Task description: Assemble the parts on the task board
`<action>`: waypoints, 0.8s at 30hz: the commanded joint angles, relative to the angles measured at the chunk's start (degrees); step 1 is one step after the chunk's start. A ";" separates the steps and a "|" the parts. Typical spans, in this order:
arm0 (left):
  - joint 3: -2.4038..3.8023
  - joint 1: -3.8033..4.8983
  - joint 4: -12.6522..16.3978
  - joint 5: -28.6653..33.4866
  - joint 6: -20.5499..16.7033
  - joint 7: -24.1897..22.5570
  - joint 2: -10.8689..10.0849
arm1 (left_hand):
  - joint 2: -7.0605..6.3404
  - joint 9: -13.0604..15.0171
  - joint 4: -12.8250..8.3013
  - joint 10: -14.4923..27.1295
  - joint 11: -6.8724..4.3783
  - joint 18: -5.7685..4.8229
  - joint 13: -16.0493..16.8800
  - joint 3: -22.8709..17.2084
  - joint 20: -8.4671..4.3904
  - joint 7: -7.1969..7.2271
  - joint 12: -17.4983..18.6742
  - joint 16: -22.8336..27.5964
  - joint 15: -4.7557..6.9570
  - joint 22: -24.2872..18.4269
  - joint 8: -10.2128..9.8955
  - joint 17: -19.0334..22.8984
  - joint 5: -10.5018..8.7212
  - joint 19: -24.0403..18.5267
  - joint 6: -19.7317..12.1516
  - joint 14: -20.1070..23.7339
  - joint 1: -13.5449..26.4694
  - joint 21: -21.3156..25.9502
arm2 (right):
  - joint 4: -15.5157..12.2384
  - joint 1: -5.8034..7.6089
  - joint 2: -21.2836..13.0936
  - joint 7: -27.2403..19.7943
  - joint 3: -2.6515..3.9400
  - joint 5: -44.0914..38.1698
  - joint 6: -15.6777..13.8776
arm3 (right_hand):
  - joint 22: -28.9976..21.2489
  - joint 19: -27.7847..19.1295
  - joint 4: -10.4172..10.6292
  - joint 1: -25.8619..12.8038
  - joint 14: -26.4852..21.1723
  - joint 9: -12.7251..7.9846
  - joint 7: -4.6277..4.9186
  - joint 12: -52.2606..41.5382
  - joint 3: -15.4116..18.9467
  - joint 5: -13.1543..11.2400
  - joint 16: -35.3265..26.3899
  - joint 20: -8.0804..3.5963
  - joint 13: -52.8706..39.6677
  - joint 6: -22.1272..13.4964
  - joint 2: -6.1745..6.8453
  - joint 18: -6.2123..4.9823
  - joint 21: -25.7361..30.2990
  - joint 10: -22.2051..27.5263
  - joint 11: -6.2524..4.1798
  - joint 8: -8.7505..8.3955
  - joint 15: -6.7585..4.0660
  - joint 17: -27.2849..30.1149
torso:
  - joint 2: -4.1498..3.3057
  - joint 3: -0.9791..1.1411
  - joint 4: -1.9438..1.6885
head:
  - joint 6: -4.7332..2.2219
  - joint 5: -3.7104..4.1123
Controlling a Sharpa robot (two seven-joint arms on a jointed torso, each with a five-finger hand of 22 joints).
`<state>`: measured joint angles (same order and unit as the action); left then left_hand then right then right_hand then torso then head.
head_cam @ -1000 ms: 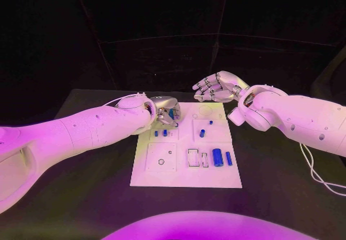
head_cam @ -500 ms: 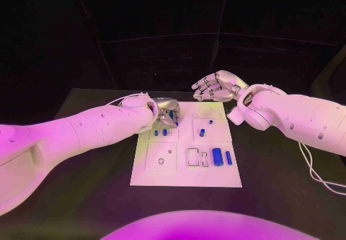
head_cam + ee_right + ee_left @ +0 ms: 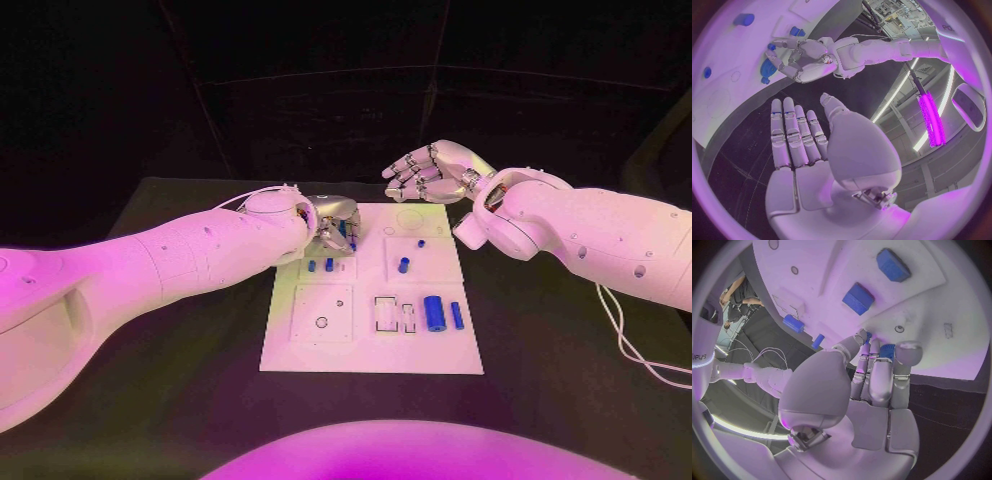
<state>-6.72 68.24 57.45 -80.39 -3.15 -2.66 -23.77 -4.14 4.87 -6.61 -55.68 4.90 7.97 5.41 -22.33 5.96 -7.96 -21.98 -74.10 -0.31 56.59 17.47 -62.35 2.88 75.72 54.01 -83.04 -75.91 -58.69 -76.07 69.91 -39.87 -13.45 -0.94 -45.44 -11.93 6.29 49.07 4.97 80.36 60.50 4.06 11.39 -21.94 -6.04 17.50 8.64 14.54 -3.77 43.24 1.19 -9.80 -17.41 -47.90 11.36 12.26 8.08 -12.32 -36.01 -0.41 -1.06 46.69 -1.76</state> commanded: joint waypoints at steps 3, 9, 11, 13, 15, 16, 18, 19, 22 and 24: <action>-0.05 -0.01 -0.24 -0.31 2.32 1.28 0.36 | 1.13 -0.15 -0.16 -2.25 -0.36 -0.57 -0.51 -1.37 -0.19 0.18 0.38 -0.45 0.49 0.76 -0.42 0.11 -0.08 0.52 1.66 -0.29 -0.24 -0.92 | -0.16 0.12 0.01 -0.36 0.03 0.13 0.29 | -0.07 0.50 -0.24 0.26 0.12 -0.04 3.47 -0.35 0.12 0.31 -0.23 0.06 0.10 -0.41 -0.23 -0.60 0.38 0.34 -0.02 0.34 0.22 0.06 | -0.11 -0.02 0.05 | 0.08 -0.08; -0.05 -0.02 -0.49 -1.06 2.64 1.84 0.48 | 2.22 -0.22 -0.86 -5.48 -1.06 -0.82 -0.83 -3.48 -0.71 0.48 0.81 -0.88 1.03 2.40 -0.76 0.05 -0.10 0.99 3.93 -0.50 -0.92 -2.35 | -0.15 0.12 0.05 -0.35 0.03 0.13 0.30 | -0.07 0.51 -0.23 0.24 0.13 -0.04 3.47 -0.37 0.12 0.32 -0.23 0.06 0.10 -0.41 -0.25 -0.61 0.39 0.34 -0.02 0.35 0.22 0.07 | -0.08 -0.02 -0.01 | 0.22 0.05; -0.04 -0.02 -0.47 -1.23 1.35 1.72 0.38 | 2.34 -0.32 -1.08 -5.59 -1.03 -0.89 -0.95 -3.90 -0.78 0.44 1.14 -0.91 1.09 2.74 -1.06 0.11 -0.08 1.10 3.91 -0.53 -1.09 -2.64 | -0.17 0.12 0.03 -0.35 0.03 0.13 0.30 | -0.08 0.52 -0.22 0.22 0.13 -0.03 3.47 -0.38 0.12 0.32 -0.23 0.06 0.09 -0.41 -0.28 -0.61 0.40 0.34 -0.02 0.36 0.22 0.08 | -0.08 -0.01 -0.02 | 0.19 0.02; -0.03 -0.02 -0.30 -1.03 -0.71 1.24 0.11 | 2.26 -0.65 -1.49 -5.07 -0.69 -1.04 -1.35 -4.80 -0.75 0.11 2.21 -0.93 0.91 3.30 -1.99 0.29 -0.09 1.29 3.30 -0.60 -1.16 -3.14 | -0.17 0.12 0.03 -0.36 0.03 0.13 0.30 | -0.08 0.52 -0.22 0.22 0.13 -0.03 3.47 -0.38 0.12 0.32 -0.23 0.06 0.09 -0.41 -0.28 -0.61 0.40 0.34 -0.02 0.36 0.22 0.08 | -0.06 -0.02 -0.03 | 0.12 0.09; -0.01 -0.02 0.00 -0.53 -2.52 0.70 -0.23 | 2.07 -0.85 -1.75 -4.86 -0.43 -1.13 -1.57 -5.52 -0.63 -0.13 3.00 -0.97 0.72 3.73 -2.68 0.40 -0.08 1.43 3.00 -0.67 -1.02 -3.52 | -0.17 0.12 0.02 -0.37 0.03 0.13 0.29 | -0.08 0.52 -0.22 0.22 0.13 -0.03 3.47 -0.38 0.12 0.32 -0.23 0.06 0.09 -0.41 -0.28 -0.61 0.40 0.34 -0.02 0.36 0.22 0.08 | -0.01 -0.07 -0.04 | 0.15 0.17; 0.01 -0.02 0.21 -0.22 -3.36 0.41 -0.44 | 1.98 -0.89 -1.85 -4.92 -0.37 -1.18 -1.60 -5.77 -0.59 -0.20 3.21 -1.00 0.68 3.97 -2.89 0.41 -0.05 1.53 2.96 -0.71 -0.98 -3.74 | -0.18 0.12 0.00 -0.37 0.03 0.13 0.29 | -0.08 0.52 -0.22 0.22 0.13 -0.03 3.47 -0.38 0.12 0.32 -0.23 0.06 0.09 -0.41 -0.28 -0.61 0.40 0.34 -0.02 0.36 0.22 0.08 | -0.02 -0.07 -0.03 | 0.13 0.17; 0.05 -0.01 0.63 0.42 -4.56 -0.07 -0.78 | 1.80 -0.96 -2.04 -5.10 -0.31 -1.23 -1.63 -6.22 -0.54 -0.32 3.56 -1.09 0.61 4.33 -3.28 0.39 -0.08 1.67 2.90 -0.81 -0.87 -4.06 | -0.19 0.12 -0.02 -0.37 0.03 0.13 0.29 | -0.08 0.52 -0.22 0.22 0.13 -0.03 3.47 -0.38 0.12 0.32 -0.23 0.06 0.09 -0.41 -0.28 -0.61 0.40 0.34 -0.02 0.36 0.22 0.08 | -0.04 -0.05 -0.03 | 0.10 0.16; 0.09 -0.01 0.94 0.80 -5.18 -0.36 -1.01 | 1.74 -0.97 -2.09 -5.16 -0.29 -1.24 -1.63 -6.36 -0.52 -0.35 3.67 -1.11 0.59 4.45 -3.40 0.40 -0.08 1.71 2.90 -0.83 -0.83 -4.17 | -0.18 0.12 -0.02 -0.37 0.03 0.13 0.29 | -0.08 0.52 -0.22 0.22 0.13 -0.03 3.47 -0.38 0.12 0.32 -0.23 0.06 0.09 -0.41 -0.28 -0.61 0.40 0.34 -0.02 0.36 0.22 0.08 | -0.02 -0.06 -0.03 | 0.09 0.16; 0.32 0.02 1.98 1.65 -6.66 -1.17 -1.72 | 1.57 -0.99 -2.15 -5.25 -0.20 -1.26 -1.65 -6.61 -0.47 -0.45 3.95 -1.09 0.55 4.61 -3.65 0.53 -0.08 1.76 2.94 -0.86 -0.63 -4.30 | -0.11 0.12 -0.03 -0.37 0.03 0.13 0.24 | -0.08 0.52 -0.22 0.22 0.13 -0.03 3.47 -0.38 0.12 0.32 -0.23 0.06 0.09 -0.41 -0.28 -0.61 0.40 0.34 -0.02 0.36 0.22 0.08 | -0.02 -0.03 0.00 | 0.14 0.23; 0.65 0.05 2.54 2.12 -7.27 -1.49 -2.06 | 1.43 -0.99 -2.14 -5.27 -0.15 -1.27 -1.66 -6.73 -0.43 -0.51 4.18 -1.12 0.50 4.68 -3.80 0.55 -0.09 1.78 2.99 -0.89 -0.43 -4.36 | -0.03 0.12 -0.03 -0.37 0.03 0.13 0.19 | -0.10 0.55 -0.17 0.16 0.14 -0.03 3.47 -0.42 0.11 0.36 -0.23 0.06 0.10 -0.41 -0.36 -0.61 0.44 0.35 -0.02 0.40 0.22 0.11 | -0.04 -0.05 -0.04 | -0.06 0.31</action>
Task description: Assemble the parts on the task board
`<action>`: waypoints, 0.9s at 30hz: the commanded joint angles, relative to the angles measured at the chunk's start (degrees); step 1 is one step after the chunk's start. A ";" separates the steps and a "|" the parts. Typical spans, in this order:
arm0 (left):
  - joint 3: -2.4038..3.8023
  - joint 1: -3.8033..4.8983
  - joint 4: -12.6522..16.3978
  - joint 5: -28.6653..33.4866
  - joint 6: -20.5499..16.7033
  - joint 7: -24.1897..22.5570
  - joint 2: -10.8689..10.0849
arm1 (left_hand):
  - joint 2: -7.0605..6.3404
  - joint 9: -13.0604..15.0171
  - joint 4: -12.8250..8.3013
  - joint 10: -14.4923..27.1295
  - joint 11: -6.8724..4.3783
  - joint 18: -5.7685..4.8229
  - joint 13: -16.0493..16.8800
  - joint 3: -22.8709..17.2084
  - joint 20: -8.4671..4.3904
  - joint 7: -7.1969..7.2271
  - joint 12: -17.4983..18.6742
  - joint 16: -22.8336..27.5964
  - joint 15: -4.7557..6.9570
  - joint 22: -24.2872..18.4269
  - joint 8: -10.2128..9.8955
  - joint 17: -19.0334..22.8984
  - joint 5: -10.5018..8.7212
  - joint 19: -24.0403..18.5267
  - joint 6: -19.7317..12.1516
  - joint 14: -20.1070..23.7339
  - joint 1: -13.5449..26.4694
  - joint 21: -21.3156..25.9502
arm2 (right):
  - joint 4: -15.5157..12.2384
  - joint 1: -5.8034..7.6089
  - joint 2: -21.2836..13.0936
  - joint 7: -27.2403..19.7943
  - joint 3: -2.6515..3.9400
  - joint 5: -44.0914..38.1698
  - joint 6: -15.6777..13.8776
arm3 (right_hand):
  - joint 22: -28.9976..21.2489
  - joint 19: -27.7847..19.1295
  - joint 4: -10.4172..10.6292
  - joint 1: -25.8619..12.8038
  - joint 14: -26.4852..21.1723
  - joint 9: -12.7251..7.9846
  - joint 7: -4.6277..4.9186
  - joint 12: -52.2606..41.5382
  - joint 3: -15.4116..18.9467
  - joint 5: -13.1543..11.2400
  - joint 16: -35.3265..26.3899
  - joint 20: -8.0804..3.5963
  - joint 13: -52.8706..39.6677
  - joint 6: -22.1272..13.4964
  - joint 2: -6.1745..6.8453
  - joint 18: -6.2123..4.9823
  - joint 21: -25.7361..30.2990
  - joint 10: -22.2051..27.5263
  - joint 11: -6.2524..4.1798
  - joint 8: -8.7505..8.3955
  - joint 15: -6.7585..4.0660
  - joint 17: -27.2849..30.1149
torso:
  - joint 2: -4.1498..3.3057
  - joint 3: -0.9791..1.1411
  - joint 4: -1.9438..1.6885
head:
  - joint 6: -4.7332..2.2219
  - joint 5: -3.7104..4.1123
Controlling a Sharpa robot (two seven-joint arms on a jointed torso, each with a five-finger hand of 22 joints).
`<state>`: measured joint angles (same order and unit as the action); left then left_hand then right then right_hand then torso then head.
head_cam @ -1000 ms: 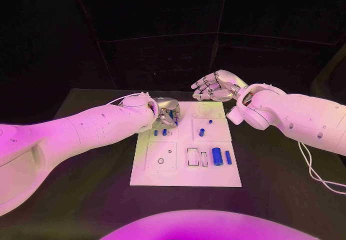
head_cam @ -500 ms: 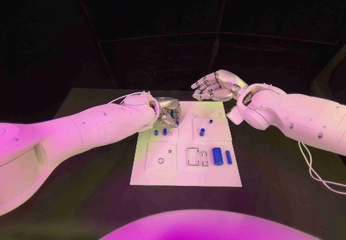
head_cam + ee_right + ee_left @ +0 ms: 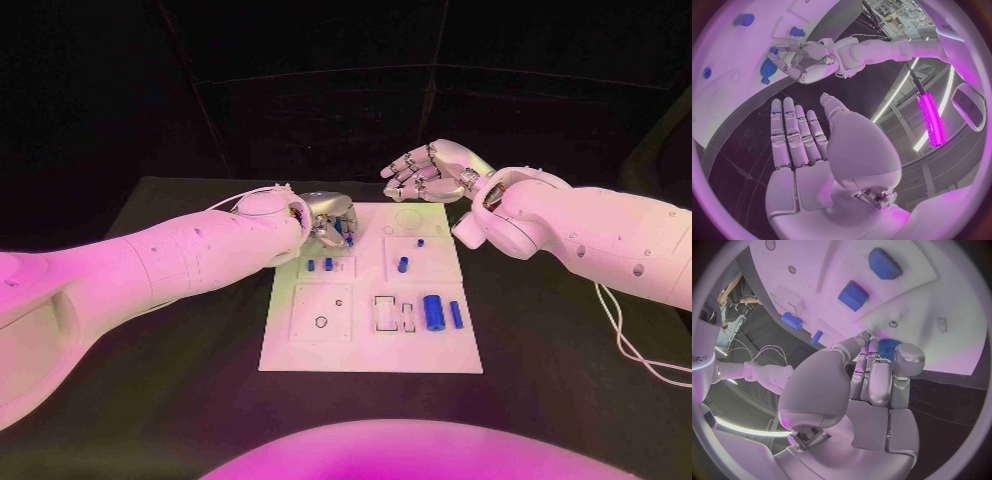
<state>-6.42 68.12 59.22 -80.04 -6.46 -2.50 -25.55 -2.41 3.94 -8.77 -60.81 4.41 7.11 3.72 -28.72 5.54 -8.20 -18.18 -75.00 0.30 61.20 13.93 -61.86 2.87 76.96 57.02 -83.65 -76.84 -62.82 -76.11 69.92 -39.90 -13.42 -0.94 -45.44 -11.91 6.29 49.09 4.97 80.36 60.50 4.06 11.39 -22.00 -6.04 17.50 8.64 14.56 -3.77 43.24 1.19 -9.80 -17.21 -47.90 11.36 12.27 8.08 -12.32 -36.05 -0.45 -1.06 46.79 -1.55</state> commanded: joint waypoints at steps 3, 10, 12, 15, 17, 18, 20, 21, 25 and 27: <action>1.28 0.20 1.79 2.32 -4.76 -2.06 -0.94 | -0.38 -0.05 0.04 -0.21 0.38 -0.42 0.02 -0.42 0.02 -0.33 0.53 -0.24 -0.14 0.16 -0.35 0.07 -0.07 0.56 0.05 -0.31 0.65 -0.29 | 0.12 0.12 -0.03 -0.40 0.03 0.13 0.10 | -0.10 0.53 -0.16 0.16 0.13 -0.03 3.47 -0.36 0.11 0.36 -0.23 0.04 0.10 -0.41 -0.36 -0.61 0.24 0.35 -0.02 0.40 0.22 0.11 | 0.03 -0.04 -0.08 | -0.25 0.10; 3.45 0.36 4.69 4.34 -5.09 -2.01 -3.65 | -0.51 -0.01 0.05 -0.49 0.38 -0.41 0.04 -0.61 0.06 -0.36 0.76 -0.25 -0.17 0.23 -0.48 0.16 -0.07 0.57 0.34 -0.35 0.89 -0.33 | 0.14 0.11 -0.14 -0.40 0.03 0.13 0.08 | -0.11 0.53 -0.16 0.15 0.13 -0.03 3.47 -0.36 0.11 0.37 -0.23 0.04 0.10 -0.41 -0.37 -0.61 0.24 0.35 -0.02 0.40 0.22 0.11 | 0.04 0.04 -0.17 | -0.43 0.04; 3.71 0.43 5.30 4.56 -4.86 -1.86 -4.43 | -0.57 0.01 0.05 -0.64 0.37 -0.42 0.06 -0.65 0.08 -0.36 0.83 -0.26 -0.17 0.28 -0.53 0.18 -0.07 0.58 0.46 -0.36 0.99 -0.37 | 0.14 0.11 -0.16 -0.39 0.03 0.13 0.08 | -0.11 0.53 -0.16 0.15 0.13 -0.03 3.47 -0.36 0.11 0.37 -0.23 0.04 0.10 -0.41 -0.37 -0.61 0.24 0.35 -0.02 0.40 0.22 0.11 | 0.06 0.04 -0.21 | -0.43 0.02; 3.96 0.52 6.12 4.80 -4.19 -1.53 -5.71 | -0.65 0.02 0.05 -0.78 0.35 -0.41 0.08 -0.68 0.09 -0.34 0.90 -0.25 -0.16 0.28 -0.57 0.22 -0.07 0.57 0.59 -0.37 1.08 -0.36 | 0.13 0.11 -0.22 -0.39 0.03 0.13 0.09 | -0.11 0.53 -0.16 0.15 0.13 -0.03 3.47 -0.36 0.11 0.37 -0.23 0.04 0.10 -0.41 -0.37 -0.61 0.24 0.35 -0.02 0.40 0.22 0.11 | 0.04 0.03 -0.17 | -0.40 -0.09; 4.06 0.57 6.59 5.00 -3.46 -1.20 -6.61 | -0.70 0.04 0.07 -0.92 0.33 -0.41 0.09 -0.71 0.10 -0.31 0.97 -0.24 -0.15 0.32 -0.60 0.28 -0.07 0.57 0.72 -0.37 1.18 -0.38 | 0.13 0.11 -0.26 -0.38 0.03 0.13 0.10 | -0.11 0.53 -0.16 0.15 0.13 -0.03 3.47 -0.36 0.11 0.37 -0.23 0.04 0.10 -0.41 -0.37 -0.61 0.24 0.35 -0.02 0.40 0.22 0.11 | 0.03 0.04 -0.17 | -0.42 -0.09; 4.08 0.59 6.80 5.08 -3.08 -1.03 -7.03 | -0.76 0.05 0.09 -1.00 0.32 -0.42 0.10 -0.71 0.10 -0.30 1.02 -0.25 -0.15 0.39 -0.63 0.30 -0.08 0.59 0.80 -0.37 1.27 -0.44 | 0.13 0.11 -0.27 -0.37 0.03 0.13 0.09 | -0.11 0.53 -0.16 0.15 0.13 -0.03 3.47 -0.36 0.11 0.37 -0.23 0.04 0.10 -0.41 -0.37 -0.61 0.24 0.35 -0.02 0.40 0.22 0.11 | 0.02 0.05 -0.15 | -0.41 -0.12; 4.11 0.62 7.20 5.18 -2.35 -0.70 -7.82 | -0.82 0.06 0.11 -1.08 0.31 -0.42 0.10 -0.70 0.10 -0.28 1.07 -0.23 -0.14 0.44 -0.66 0.34 -0.08 0.60 0.86 -0.37 1.35 -0.48 | 0.13 0.11 -0.30 -0.37 0.03 0.13 0.09 | -0.11 0.53 -0.16 0.15 0.13 -0.03 3.47 -0.36 0.11 0.37 -0.23 0.04 0.10 -0.41 -0.37 -0.61 0.24 0.35 -0.02 0.40 0.22 0.11 | 0.02 0.06 -0.11 | -0.38 -0.24; 4.12 0.63 7.39 5.22 -2.02 -0.52 -8.17 | -0.82 0.06 0.11 -1.09 0.31 -0.42 0.10 -0.70 0.10 -0.28 1.08 -0.23 -0.14 0.45 -0.67 0.35 -0.08 0.60 0.87 -0.37 1.36 -0.48 | 0.13 0.11 -0.31 -0.36 0.03 0.13 0.09 | -0.11 0.53 -0.16 0.15 0.13 -0.03 3.47 -0.36 0.11 0.37 -0.23 0.04 0.10 -0.41 -0.37 -0.61 0.24 0.35 -0.02 0.40 0.22 0.11 | 0.03 0.08 -0.16 | -0.34 -0.24; 4.09 0.62 7.79 5.29 -0.90 0.12 -9.10 | -0.98 0.09 0.17 -1.40 0.23 -0.42 0.13 -0.68 0.10 -0.19 1.20 -0.23 -0.10 0.51 -0.73 0.41 -0.08 0.59 1.15 -0.37 1.60 -0.50 | 0.12 0.11 -0.35 -0.36 0.03 0.13 0.09 | -0.11 0.53 -0.16 0.15 0.13 -0.03 3.47 -0.36 0.11 0.37 -0.23 0.04 0.10 -0.41 -0.37 -0.61 0.24 0.35 -0.02 0.40 0.22 0.11 | -0.02 0.02 -0.10 | -0.40 -0.34; 4.06 0.58 7.87 5.29 -0.40 0.39 -9.41 | -1.12 0.11 0.18 -1.55 0.19 -0.41 0.14 -0.63 0.09 -0.16 1.27 -0.21 -0.08 0.52 -0.76 0.48 -0.08 0.58 1.28 -0.36 1.72 -0.50 | 0.12 0.11 -0.36 -0.36 0.03 0.13 0.10 | -0.11 0.53 -0.16 0.15 0.13 -0.03 3.47 -0.36 0.11 0.37 -0.23 0.04 0.10 -0.41 -0.37 -0.61 0.24 0.35 -0.02 0.40 0.22 0.11 | -0.01 0.00 -0.07 | -0.39 -0.36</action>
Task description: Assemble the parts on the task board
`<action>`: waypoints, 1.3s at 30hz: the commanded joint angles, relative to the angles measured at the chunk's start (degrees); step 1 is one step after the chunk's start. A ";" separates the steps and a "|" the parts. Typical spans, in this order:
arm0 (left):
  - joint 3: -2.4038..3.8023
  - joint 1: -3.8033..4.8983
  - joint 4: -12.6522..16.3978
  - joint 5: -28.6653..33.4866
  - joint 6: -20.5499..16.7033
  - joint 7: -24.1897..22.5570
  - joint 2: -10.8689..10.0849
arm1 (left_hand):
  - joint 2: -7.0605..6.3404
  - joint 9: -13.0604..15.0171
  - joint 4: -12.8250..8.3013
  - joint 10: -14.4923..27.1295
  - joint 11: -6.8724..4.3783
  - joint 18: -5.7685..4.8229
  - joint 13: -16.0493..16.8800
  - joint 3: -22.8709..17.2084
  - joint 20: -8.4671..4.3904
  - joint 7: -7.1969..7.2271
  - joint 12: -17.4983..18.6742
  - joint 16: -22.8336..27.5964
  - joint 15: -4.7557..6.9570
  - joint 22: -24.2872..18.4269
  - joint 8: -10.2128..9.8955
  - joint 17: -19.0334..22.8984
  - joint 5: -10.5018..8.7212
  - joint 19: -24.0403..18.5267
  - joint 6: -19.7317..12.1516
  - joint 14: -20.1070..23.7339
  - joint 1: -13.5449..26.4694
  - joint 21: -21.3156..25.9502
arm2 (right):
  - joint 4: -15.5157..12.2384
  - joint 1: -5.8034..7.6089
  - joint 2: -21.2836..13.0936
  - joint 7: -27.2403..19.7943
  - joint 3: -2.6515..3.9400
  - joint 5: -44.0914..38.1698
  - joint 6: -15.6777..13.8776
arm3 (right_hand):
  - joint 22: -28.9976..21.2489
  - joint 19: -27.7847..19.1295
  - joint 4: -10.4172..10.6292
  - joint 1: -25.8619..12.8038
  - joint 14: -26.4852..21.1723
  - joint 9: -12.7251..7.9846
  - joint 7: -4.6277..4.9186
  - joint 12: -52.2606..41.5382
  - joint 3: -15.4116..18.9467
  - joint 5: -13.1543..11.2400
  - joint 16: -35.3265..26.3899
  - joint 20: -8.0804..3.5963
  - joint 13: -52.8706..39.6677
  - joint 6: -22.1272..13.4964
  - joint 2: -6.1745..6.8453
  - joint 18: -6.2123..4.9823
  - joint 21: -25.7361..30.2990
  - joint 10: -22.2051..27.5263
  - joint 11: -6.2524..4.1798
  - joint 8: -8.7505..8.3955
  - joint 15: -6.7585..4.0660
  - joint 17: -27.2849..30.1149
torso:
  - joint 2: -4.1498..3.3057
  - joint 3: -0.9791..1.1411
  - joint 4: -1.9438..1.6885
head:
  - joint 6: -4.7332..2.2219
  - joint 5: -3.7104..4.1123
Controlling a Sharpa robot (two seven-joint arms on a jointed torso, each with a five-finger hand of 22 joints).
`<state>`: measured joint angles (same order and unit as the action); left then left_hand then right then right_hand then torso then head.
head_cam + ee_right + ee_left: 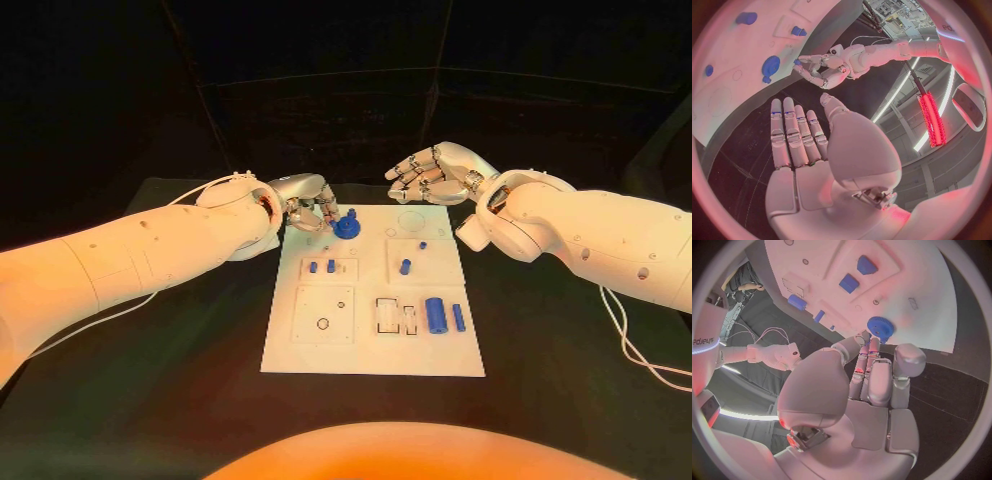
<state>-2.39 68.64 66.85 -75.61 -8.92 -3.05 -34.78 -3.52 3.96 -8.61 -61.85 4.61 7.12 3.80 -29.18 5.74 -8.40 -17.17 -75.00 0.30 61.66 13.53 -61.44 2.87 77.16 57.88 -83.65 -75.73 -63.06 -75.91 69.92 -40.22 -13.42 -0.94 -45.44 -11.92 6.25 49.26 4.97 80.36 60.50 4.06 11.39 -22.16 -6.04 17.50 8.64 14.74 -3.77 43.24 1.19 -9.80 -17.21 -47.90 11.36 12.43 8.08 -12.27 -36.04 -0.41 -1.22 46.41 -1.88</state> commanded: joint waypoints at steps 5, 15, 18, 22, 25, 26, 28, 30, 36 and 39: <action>-0.07 -0.18 0.17 0.11 3.26 1.61 -0.62 | -0.14 0.12 0.05 -0.75 -0.06 -0.41 0.09 -0.12 -0.13 0.09 0.35 -0.23 -0.04 0.14 -0.41 0.10 -0.08 0.39 0.65 -0.37 0.74 -0.30 | -0.09 0.11 -0.08 -0.37 0.03 0.13 0.11 | -0.07 0.35 -0.16 0.15 0.13 -0.03 3.47 -0.21 0.11 0.37 -0.23 -0.14 0.10 -0.41 -0.37 -0.60 0.25 0.35 -0.02 0.24 0.22 0.06 | -0.05 -0.04 0.10 | 0.03 -0.10; -0.28 -0.64 -0.58 -0.49 5.78 2.44 -0.35 | -0.30 0.15 0.17 -1.09 -0.13 -0.38 0.11 0.00 -0.16 0.16 0.51 -0.17 0.02 0.05 -0.50 0.28 -0.09 0.31 0.94 -0.35 1.01 -0.17 | -0.05 0.11 -0.01 -0.38 0.03 0.13 0.12 | -0.07 0.35 -0.16 0.15 0.13 -0.03 3.47 -0.21 0.11 0.37 -0.23 -0.14 0.10 -0.41 -0.37 -0.60 0.25 0.35 -0.02 0.24 0.22 0.06 | -0.05 -0.02 0.19 | 0.05 -0.33; -0.36 -0.79 -0.79 -0.53 6.53 2.64 -0.16 | -0.35 0.16 0.22 -1.14 -0.14 -0.38 0.12 0.06 -0.17 0.17 0.57 -0.15 0.03 0.08 -0.53 0.34 -0.09 0.31 1.00 -0.33 1.11 -0.18 | -0.03 0.11 0.04 -0.40 0.03 0.13 0.15 | -0.07 0.35 -0.16 0.15 0.13 -0.03 3.47 -0.21 0.11 0.37 -0.23 -0.14 0.10 -0.41 -0.37 -0.60 0.25 0.35 -0.02 0.24 0.22 0.06 | -0.06 0.00 0.20 | 0.06 -0.35; -0.54 -0.97 -1.27 -0.55 6.67 2.80 0.19 | -0.36 0.16 0.23 -1.16 -0.14 -0.37 0.12 0.07 -0.17 0.18 0.58 -0.15 0.03 0.00 -0.55 0.35 -0.09 0.27 1.01 -0.33 1.13 -0.10 | -0.01 0.11 0.11 -0.43 0.03 0.13 0.18 | -0.07 0.35 -0.16 0.15 0.13 -0.03 3.47 -0.21 0.11 0.37 -0.23 -0.14 0.10 -0.41 -0.37 -0.60 0.25 0.35 -0.02 0.24 0.22 0.06 | -0.06 -0.02 0.19 | 0.09 -0.41; -0.61 -1.07 -1.65 -0.55 6.59 2.83 0.40 | -0.36 0.16 0.24 -1.18 -0.15 -0.37 0.12 0.08 -0.17 0.18 0.59 -0.16 0.03 0.02 -0.55 0.32 -0.09 0.27 1.02 -0.33 1.14 -0.11 | 0.01 0.11 0.14 -0.44 0.03 0.13 0.20 | -0.07 0.35 -0.16 0.15 0.13 -0.03 3.47 -0.21 0.11 0.37 -0.23 -0.14 0.10 -0.41 -0.37 -0.60 0.25 0.35 -0.02 0.24 0.22 0.06 | -0.08 -0.03 0.20 | 0.10 -0.41; -0.63 -1.12 -1.88 -0.56 6.52 2.84 0.51 | -0.36 0.16 0.25 -1.19 -0.15 -0.36 0.12 0.09 -0.17 0.18 0.59 -0.15 0.03 -0.02 -0.56 0.36 -0.09 0.25 1.03 -0.33 1.15 -0.08 | 0.02 0.11 0.15 -0.44 0.03 0.13 0.21 | -0.07 0.35 -0.16 0.15 0.13 -0.03 3.47 -0.21 0.11 0.37 -0.23 -0.14 0.10 -0.41 -0.37 -0.60 0.25 0.35 -0.02 0.24 0.22 0.06 | -0.09 -0.04 0.22 | 0.07 -0.40; -0.65 -1.15 -2.03 -0.56 6.53 2.84 0.58 | -0.36 0.16 0.25 -1.19 -0.15 -0.36 0.12 0.09 -0.17 0.18 0.59 -0.15 0.03 -0.02 -0.56 0.36 -0.09 0.25 1.03 -0.33 1.15 -0.08 | 0.03 0.11 0.15 -0.44 0.03 0.13 0.22 | -0.07 0.35 -0.16 0.15 0.13 -0.03 3.47 -0.21 0.11 0.37 -0.23 -0.14 0.10 -0.41 -0.37 -0.60 0.25 0.35 -0.02 0.24 0.22 0.06 | -0.06 -0.01 0.22 | 0.07 -0.40; -0.66 -1.19 -2.16 -0.56 6.62 2.85 0.65 | -0.37 0.16 0.25 -1.20 -0.15 -0.36 0.12 0.09 -0.17 0.18 0.60 -0.13 0.03 -0.02 -0.56 0.38 -0.09 0.25 1.03 -0.32 1.16 -0.08 | 0.04 0.10 0.15 -0.44 0.03 0.13 0.22 | -0.07 0.35 -0.16 0.15 0.13 -0.03 3.47 -0.21 0.11 0.37 -0.23 -0.14 0.10 -0.41 -0.37 -0.60 0.25 0.35 -0.02 0.24 0.22 0.06 | -0.03 0.00 0.22 | 0.12 -0.41; -0.70 -1.25 -2.37 -0.56 7.02 3.03 0.79 | -0.37 0.17 0.25 -1.30 -0.19 -0.36 0.14 0.10 -0.18 0.21 0.61 -0.12 0.05 0.01 -0.57 0.42 -0.09 0.25 1.11 -0.31 1.16 -0.09 | 0.06 0.10 0.16 -0.45 0.03 0.13 0.24 | -0.07 0.35 -0.16 0.15 0.13 -0.03 3.47 -0.21 0.11 0.37 -0.23 -0.14 0.10 -0.41 -0.37 -0.60 0.25 0.35 -0.02 0.24 0.22 0.06 | -0.05 -0.04 0.17 | 0.17 -0.38; -0.72 -1.28 -2.42 -0.56 7.40 3.07 0.83 | -0.36 0.18 0.24 -1.41 -0.23 -0.35 0.16 0.11 -0.20 0.24 0.62 -0.13 0.07 -0.01 -0.58 0.42 -0.08 0.23 1.20 -0.31 1.14 -0.05 | 0.07 0.10 0.16 -0.45 0.03 0.13 0.25 | -0.07 0.35 -0.16 0.15 0.13 -0.03 3.47 -0.21 0.11 0.37 -0.23 -0.14 0.10 -0.41 -0.37 -0.60 0.25 0.35 -0.02 0.24 0.22 0.06 | -0.02 -0.03 0.18 | 0.18 -0.41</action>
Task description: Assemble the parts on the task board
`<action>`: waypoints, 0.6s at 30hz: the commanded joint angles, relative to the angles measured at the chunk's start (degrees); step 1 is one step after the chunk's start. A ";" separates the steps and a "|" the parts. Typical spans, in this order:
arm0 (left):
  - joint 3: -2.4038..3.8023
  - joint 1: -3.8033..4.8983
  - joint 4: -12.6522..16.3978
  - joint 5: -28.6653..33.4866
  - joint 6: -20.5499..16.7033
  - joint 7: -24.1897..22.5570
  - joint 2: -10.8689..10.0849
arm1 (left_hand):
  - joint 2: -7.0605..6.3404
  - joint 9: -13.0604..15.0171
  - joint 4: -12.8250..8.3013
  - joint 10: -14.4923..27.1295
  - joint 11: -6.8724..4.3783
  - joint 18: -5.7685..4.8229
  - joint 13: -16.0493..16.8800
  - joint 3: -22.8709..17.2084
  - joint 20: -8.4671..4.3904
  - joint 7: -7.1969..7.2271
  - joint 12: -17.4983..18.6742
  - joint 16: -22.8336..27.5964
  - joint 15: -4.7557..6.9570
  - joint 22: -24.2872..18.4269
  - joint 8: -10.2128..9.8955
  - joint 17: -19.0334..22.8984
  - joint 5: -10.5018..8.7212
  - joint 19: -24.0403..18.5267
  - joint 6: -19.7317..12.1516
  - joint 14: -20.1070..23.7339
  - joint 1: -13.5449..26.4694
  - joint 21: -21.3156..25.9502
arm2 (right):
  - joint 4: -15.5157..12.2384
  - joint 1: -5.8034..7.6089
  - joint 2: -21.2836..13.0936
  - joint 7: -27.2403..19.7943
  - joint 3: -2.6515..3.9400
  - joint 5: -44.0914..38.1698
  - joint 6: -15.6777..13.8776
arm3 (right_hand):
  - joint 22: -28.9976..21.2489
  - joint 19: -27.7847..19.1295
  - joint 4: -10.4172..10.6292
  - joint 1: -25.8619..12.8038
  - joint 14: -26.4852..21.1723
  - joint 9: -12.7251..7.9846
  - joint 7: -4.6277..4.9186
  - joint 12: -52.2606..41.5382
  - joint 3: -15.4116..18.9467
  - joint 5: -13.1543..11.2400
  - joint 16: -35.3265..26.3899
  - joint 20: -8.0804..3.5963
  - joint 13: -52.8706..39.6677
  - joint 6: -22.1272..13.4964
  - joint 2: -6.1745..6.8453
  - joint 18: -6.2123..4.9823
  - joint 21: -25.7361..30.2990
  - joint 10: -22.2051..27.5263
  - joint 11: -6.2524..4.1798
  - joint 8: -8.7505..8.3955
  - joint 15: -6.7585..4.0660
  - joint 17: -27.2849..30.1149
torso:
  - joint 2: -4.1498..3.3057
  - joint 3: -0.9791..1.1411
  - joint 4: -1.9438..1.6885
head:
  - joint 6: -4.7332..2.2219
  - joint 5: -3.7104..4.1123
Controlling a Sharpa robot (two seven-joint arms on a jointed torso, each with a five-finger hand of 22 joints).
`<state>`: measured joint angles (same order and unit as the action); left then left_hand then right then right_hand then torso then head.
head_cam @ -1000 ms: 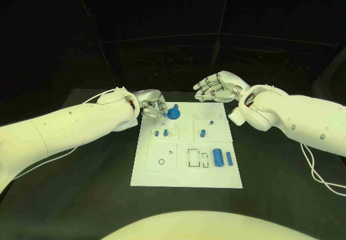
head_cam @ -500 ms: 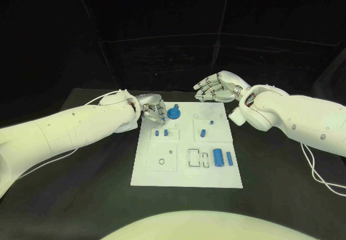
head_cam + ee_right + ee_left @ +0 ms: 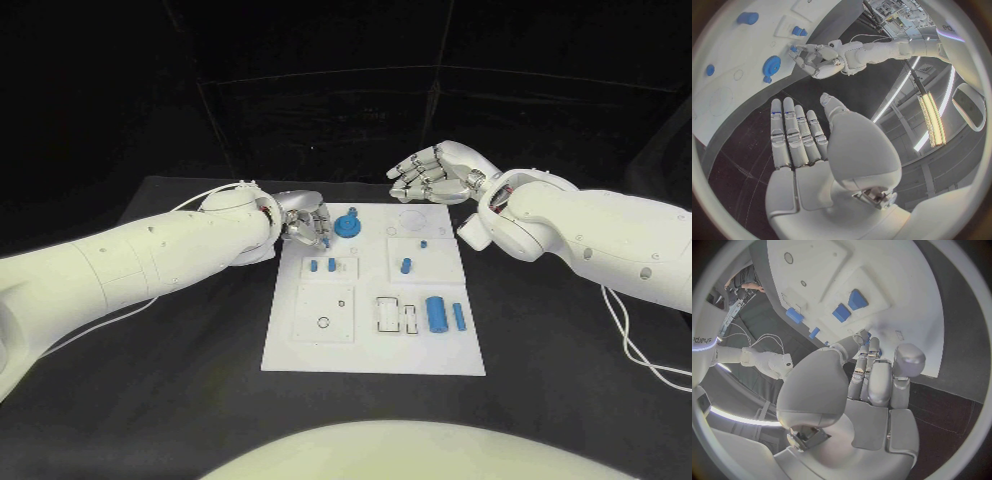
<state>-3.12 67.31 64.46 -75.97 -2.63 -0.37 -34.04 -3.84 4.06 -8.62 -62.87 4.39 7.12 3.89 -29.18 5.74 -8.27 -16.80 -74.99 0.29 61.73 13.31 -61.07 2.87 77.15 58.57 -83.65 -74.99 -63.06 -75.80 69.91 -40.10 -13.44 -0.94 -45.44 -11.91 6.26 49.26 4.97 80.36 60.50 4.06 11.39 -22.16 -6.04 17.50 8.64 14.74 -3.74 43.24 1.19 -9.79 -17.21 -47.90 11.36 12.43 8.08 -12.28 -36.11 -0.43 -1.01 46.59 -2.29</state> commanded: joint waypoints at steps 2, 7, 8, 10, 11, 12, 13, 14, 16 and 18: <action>0.00 0.03 -0.06 -0.20 1.49 0.26 0.13 | -0.04 0.07 0.25 -0.40 -0.01 -0.36 0.07 0.10 -0.20 0.12 0.26 -0.13 0.07 -0.09 -0.35 0.04 -0.08 0.24 0.51 -0.31 0.40 -0.06 | -0.03 0.11 0.04 -0.44 0.03 0.13 0.25 | -0.08 0.36 -0.16 0.15 0.13 -0.03 3.47 -0.21 0.11 0.37 -0.23 -0.14 0.07 -0.41 -0.37 -0.61 0.25 0.35 -0.02 0.24 0.22 0.07 | 0.04 -0.01 -0.02 | -0.02 -0.01; -0.01 -0.03 -0.05 -0.20 1.87 -0.07 0.28 | -0.03 0.09 0.26 -0.51 -0.03 -0.35 0.09 0.13 -0.21 0.14 0.27 -0.14 0.10 -0.09 -0.36 0.05 -0.09 0.22 0.61 -0.30 0.41 -0.05 | -0.01 0.11 0.07 -0.45 0.03 0.13 0.26 | -0.08 0.36 -0.16 0.15 0.13 -0.03 3.47 -0.21 0.11 0.37 -0.23 -0.14 0.07 -0.41 -0.37 -0.61 0.25 0.35 -0.02 0.24 0.22 0.07 | 0.02 -0.01 -0.01 | -0.05 0.06; -0.01 -0.03 -0.05 -0.20 1.85 -0.12 0.32 | -0.03 0.09 0.26 -0.51 -0.03 -0.35 0.09 0.13 -0.21 0.14 0.27 -0.14 0.10 -0.09 -0.36 0.05 -0.09 0.22 0.61 -0.30 0.41 -0.05 | -0.01 0.11 0.08 -0.45 0.03 0.13 0.26 | -0.08 0.36 -0.16 0.15 0.13 -0.03 3.47 -0.21 0.11 0.37 -0.23 -0.14 0.07 -0.41 -0.37 -0.61 0.25 0.35 -0.02 0.24 0.22 0.07 | 0.03 -0.02 0.01 | -0.04 0.02; -0.01 -0.05 -0.07 -0.20 1.79 -0.22 0.39 | -0.03 0.09 0.26 -0.51 -0.03 -0.35 0.09 0.13 -0.21 0.14 0.27 -0.14 0.10 -0.09 -0.36 0.05 -0.09 0.22 0.61 -0.30 0.41 -0.05 | -0.01 0.11 0.07 -0.46 0.03 0.13 0.24 | -0.08 0.36 -0.16 0.15 0.13 -0.03 3.47 -0.21 0.11 0.37 -0.23 -0.14 0.07 -0.41 -0.37 -0.61 0.25 0.35 -0.02 0.24 0.22 0.07 | 0.02 -0.01 0.02 | -0.06 0.00; -0.01 -0.05 -0.08 -0.20 1.76 -0.25 0.42 | -0.03 0.09 0.26 -0.51 -0.03 -0.35 0.09 0.13 -0.21 0.14 0.27 -0.14 0.10 -0.09 -0.36 0.05 -0.09 0.22 0.61 -0.30 0.41 -0.05 | -0.01 0.11 0.06 -0.46 0.03 0.13 0.23 | -0.08 0.36 -0.16 0.15 0.13 -0.03 3.47 -0.21 0.11 0.37 -0.23 -0.14 0.07 -0.41 -0.37 -0.61 0.25 0.35 -0.02 0.24 0.22 0.07 | 0.02 -0.01 0.02 | -0.06 0.00; -0.01 -0.05 -0.10 -0.20 1.72 -0.27 0.45 | -0.03 0.09 0.26 -0.51 -0.03 -0.35 0.09 0.13 -0.21 0.14 0.27 -0.14 0.10 -0.09 -0.36 0.05 -0.09 0.22 0.61 -0.30 0.41 -0.05 | -0.02 0.11 0.05 -0.46 0.03 0.13 0.22 | -0.08 0.36 -0.16 0.15 0.13 -0.03 3.47 -0.21 0.11 0.37 -0.23 -0.14 0.07 -0.41 -0.37 -0.61 0.25 0.35 -0.02 0.24 0.22 0.07 | 0.03 0.00 0.00 | -0.07 0.02; -0.01 -0.06 -0.12 -0.20 1.70 -0.29 0.46 | -0.03 0.09 0.26 -0.51 -0.03 -0.35 0.09 0.13 -0.21 0.14 0.27 -0.14 0.10 -0.09 -0.36 0.05 -0.09 0.22 0.61 -0.30 0.41 -0.05 | -0.02 0.10 0.04 -0.45 0.03 0.13 0.22 | -0.08 0.36 -0.16 0.15 0.13 -0.03 3.47 -0.21 0.11 0.37 -0.23 -0.14 0.07 -0.41 -0.37 -0.61 0.25 0.35 -0.02 0.24 0.22 0.07 | 0.04 0.00 0.00 | -0.07 0.04; -0.01 -0.06 -0.14 -0.20 1.68 -0.30 0.48 | -0.03 0.09 0.26 -0.51 -0.03 -0.35 0.09 0.13 -0.21 0.14 0.27 -0.14 0.10 -0.09 -0.36 0.05 -0.09 0.22 0.61 -0.30 0.41 -0.05 | -0.03 0.10 0.02 -0.45 0.03 0.13 0.21 | -0.08 0.36 -0.16 0.15 0.13 -0.03 3.47 -0.21 0.11 0.37 -0.23 -0.14 0.07 -0.41 -0.37 -0.61 0.25 0.35 -0.02 0.24 0.22 0.07 | 0.04 0.00 0.00 | -0.07 0.05; -0.02 -0.06 -0.19 -0.20 1.61 -0.34 0.50 | -0.03 0.09 0.26 -0.51 -0.03 -0.35 0.09 0.13 -0.21 0.14 0.27 -0.14 0.10 -0.09 -0.36 0.05 -0.09 0.22 0.61 -0.30 0.41 -0.05 | -0.04 0.10 0.01 -0.44 0.03 0.13 0.20 | -0.08 0.36 -0.16 0.15 0.13 -0.03 3.47 -0.21 0.11 0.37 -0.23 -0.14 0.07 -0.41 -0.37 -0.61 0.25 0.35 -0.02 0.24 0.22 0.07 | 0.04 0.01 0.00 | -0.07 0.05; -0.02 -0.06 -0.23 -0.20 1.51 -0.40 0.51 | 0.00 0.09 0.27 -0.60 -0.06 -0.35 0.10 0.13 -0.23 0.16 0.29 -0.11 0.12 -0.09 -0.37 0.11 -0.08 0.21 0.68 -0.29 0.41 -0.03 | -0.05 0.10 0.01 -0.42 0.03 0.13 0.17 | -0.14 0.40 -0.13 0.08 0.09 -0.02 3.46 -0.31 0.10 0.42 -0.25 -0.13 0.07 -0.41 -0.45 -0.61 0.36 0.36 -0.03 0.34 0.22 0.15 | 0.03 0.03 -0.04 | -0.06 0.09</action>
<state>-3.17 67.18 64.26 -76.01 -1.50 -0.40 -33.61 -3.84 4.11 -8.62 -63.07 4.19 7.12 3.94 -29.18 5.75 -8.07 -16.81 -74.99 0.29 61.72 13.31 -61.01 2.87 77.15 58.76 -83.65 -74.99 -63.05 -75.76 69.91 -40.11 -13.45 -0.94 -45.44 -11.90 6.24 49.26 4.97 80.36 60.50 4.06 11.39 -22.16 -6.04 17.65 8.64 14.73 -3.75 43.24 1.19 -9.80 -17.21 -47.90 11.36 12.43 8.08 -12.26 -36.07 -0.43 -1.01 46.52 -2.24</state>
